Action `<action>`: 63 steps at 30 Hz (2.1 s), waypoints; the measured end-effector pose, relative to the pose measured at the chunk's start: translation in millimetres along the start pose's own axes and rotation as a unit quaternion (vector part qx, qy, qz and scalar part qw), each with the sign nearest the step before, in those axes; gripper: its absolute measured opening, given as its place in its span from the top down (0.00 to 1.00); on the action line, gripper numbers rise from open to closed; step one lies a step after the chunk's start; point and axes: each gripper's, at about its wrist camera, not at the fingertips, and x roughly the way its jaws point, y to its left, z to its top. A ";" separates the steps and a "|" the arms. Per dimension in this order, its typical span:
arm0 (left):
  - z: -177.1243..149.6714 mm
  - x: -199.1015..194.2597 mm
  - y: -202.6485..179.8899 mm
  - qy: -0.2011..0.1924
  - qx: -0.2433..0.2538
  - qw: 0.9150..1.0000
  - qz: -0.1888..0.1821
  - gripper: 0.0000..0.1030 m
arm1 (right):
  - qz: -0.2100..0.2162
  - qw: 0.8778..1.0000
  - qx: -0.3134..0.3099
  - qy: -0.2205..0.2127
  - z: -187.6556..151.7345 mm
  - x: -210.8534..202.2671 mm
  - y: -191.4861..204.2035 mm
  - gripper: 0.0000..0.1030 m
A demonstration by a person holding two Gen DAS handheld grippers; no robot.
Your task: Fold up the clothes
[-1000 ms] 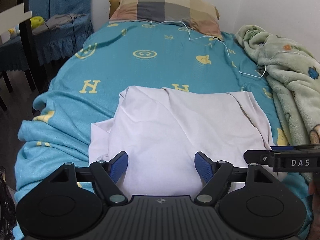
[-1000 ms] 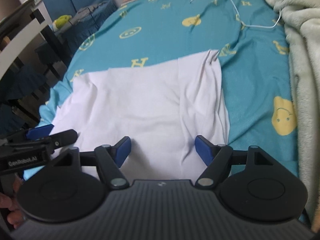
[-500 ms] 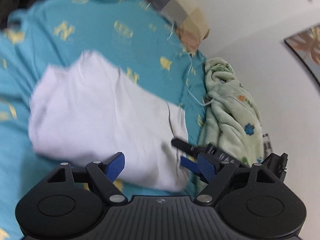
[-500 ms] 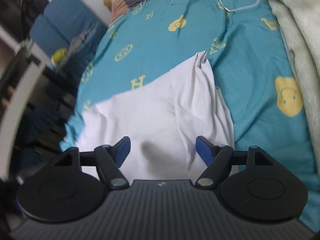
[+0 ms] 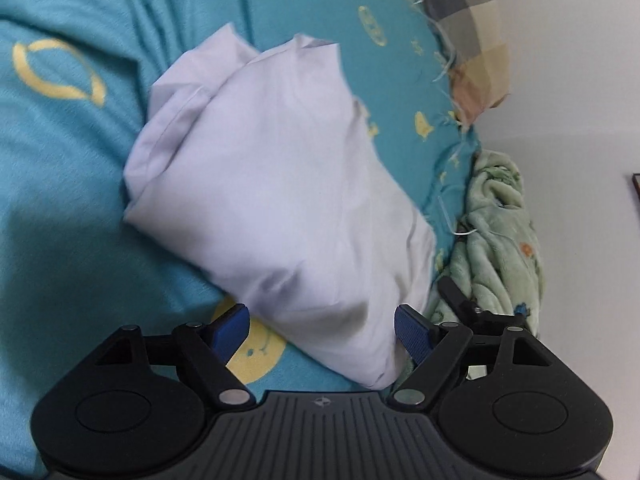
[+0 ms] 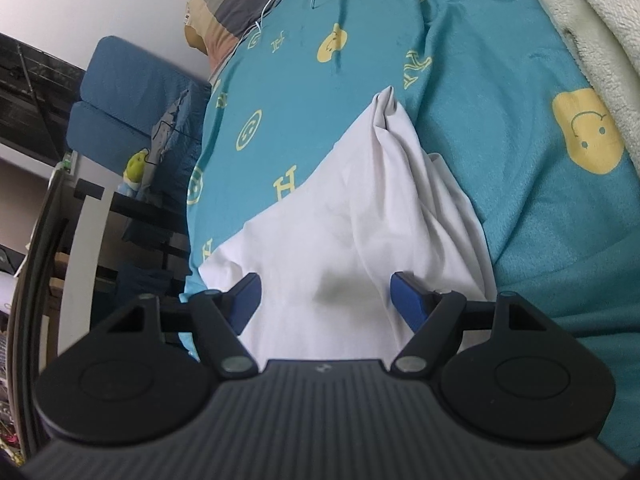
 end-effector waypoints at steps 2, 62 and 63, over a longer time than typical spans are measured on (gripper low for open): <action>4.3 5.4 10.7 0.005 -0.021 1.000 0.018 0.21 | -0.001 1.000 0.000 -0.001 0.3 1.3 -1.0 0.28; 46.7 -13.9 2.3 -0.119 -0.077 0.974 -0.176 0.74 | 0.136 0.937 0.320 -0.035 -61.6 3.6 -46.4 0.28; 46.6 -13.9 2.2 -0.117 -0.076 0.975 -0.174 0.74 | 0.136 0.935 0.326 -0.046 -60.5 0.8 -50.1 0.28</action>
